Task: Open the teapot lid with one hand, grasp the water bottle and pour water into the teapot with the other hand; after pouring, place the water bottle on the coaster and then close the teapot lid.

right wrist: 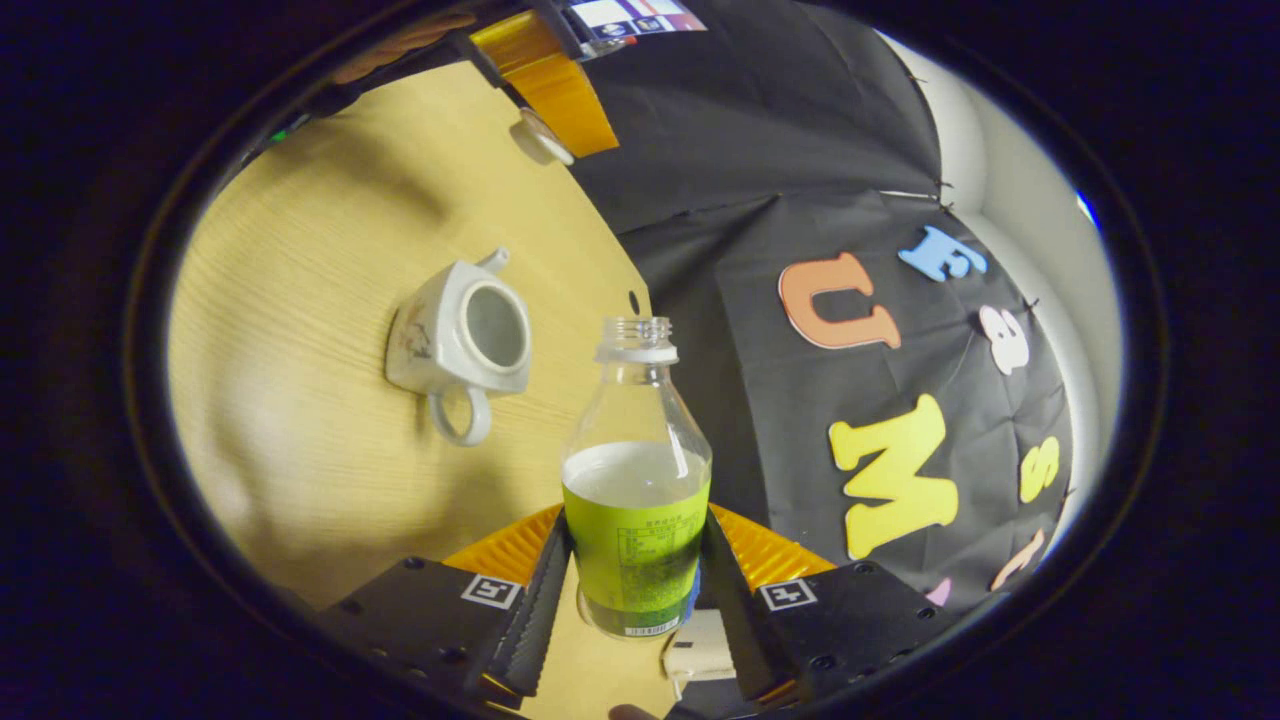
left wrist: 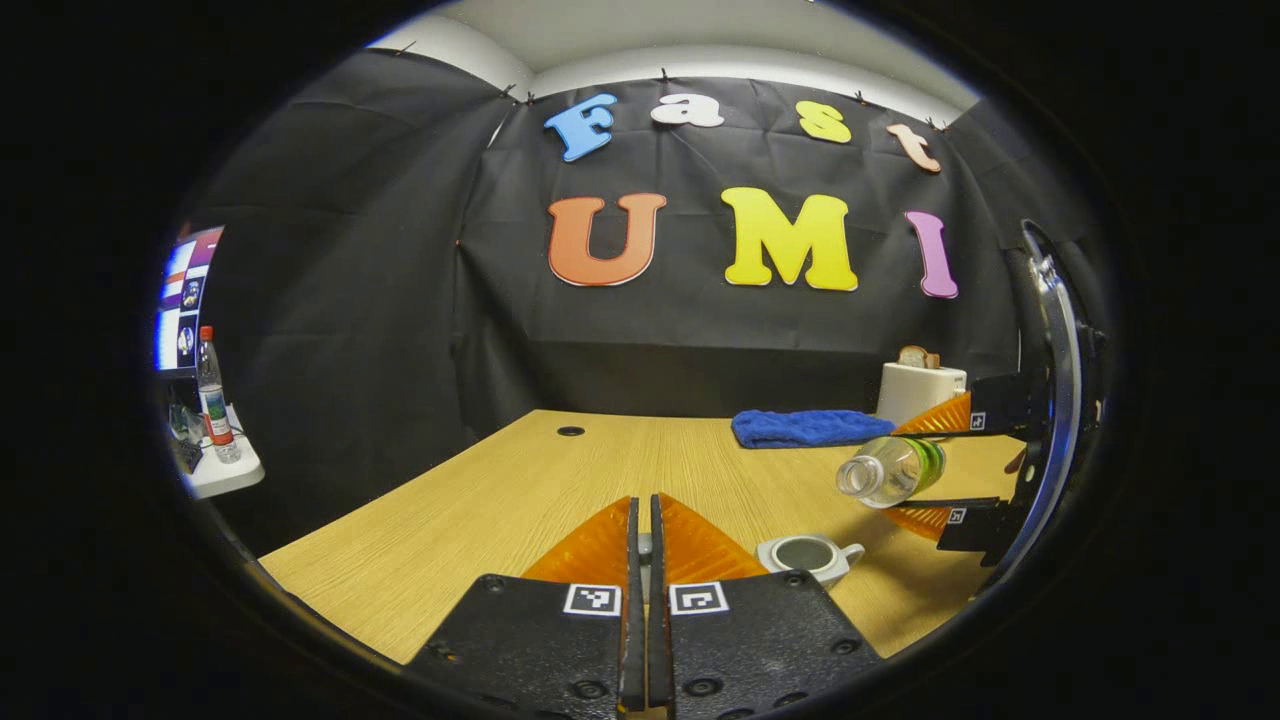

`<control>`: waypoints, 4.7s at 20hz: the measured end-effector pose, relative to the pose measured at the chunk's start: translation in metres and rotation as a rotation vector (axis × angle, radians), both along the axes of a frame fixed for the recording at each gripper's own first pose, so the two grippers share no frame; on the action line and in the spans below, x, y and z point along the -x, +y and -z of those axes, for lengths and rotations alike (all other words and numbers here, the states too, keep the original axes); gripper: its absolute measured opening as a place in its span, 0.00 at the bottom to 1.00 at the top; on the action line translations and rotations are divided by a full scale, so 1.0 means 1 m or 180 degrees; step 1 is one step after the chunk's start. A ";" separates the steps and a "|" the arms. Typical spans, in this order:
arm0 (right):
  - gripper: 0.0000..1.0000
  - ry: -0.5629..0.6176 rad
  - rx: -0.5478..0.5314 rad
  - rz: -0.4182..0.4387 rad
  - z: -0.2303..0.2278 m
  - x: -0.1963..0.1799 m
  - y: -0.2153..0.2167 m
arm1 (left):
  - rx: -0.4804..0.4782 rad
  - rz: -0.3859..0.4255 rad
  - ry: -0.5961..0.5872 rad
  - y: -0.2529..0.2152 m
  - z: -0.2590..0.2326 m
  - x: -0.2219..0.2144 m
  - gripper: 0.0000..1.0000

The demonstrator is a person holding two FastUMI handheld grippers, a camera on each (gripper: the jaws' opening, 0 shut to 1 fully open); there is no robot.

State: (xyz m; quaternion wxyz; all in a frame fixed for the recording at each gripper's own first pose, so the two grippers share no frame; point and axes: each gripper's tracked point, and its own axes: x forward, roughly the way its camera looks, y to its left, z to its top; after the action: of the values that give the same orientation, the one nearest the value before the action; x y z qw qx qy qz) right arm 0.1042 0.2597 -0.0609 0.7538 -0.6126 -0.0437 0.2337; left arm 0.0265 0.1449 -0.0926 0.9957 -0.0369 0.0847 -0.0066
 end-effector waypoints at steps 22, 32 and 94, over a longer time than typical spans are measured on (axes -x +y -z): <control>0.71 -0.0797 0.1254 -0.0373 -0.012 -0.012 0.010 | -0.0069 0.0059 0.0080 0.012 0.014 0.002 0.04; 0.71 -0.1017 0.1463 -0.0434 -0.025 -0.014 0.016 | -0.0076 0.0067 0.0090 0.013 0.016 0.002 0.04; 0.73 -0.0518 0.0688 -0.0507 -0.020 -0.008 0.017 | -0.0105 0.0056 0.0014 0.017 0.010 0.000 0.04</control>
State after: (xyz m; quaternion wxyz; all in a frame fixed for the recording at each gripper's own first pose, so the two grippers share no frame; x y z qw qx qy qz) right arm 0.1125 0.2766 -0.0412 0.6566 -0.7016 -0.1277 0.2456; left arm 0.0261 0.1621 -0.1029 0.9959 -0.0197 0.0873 -0.0139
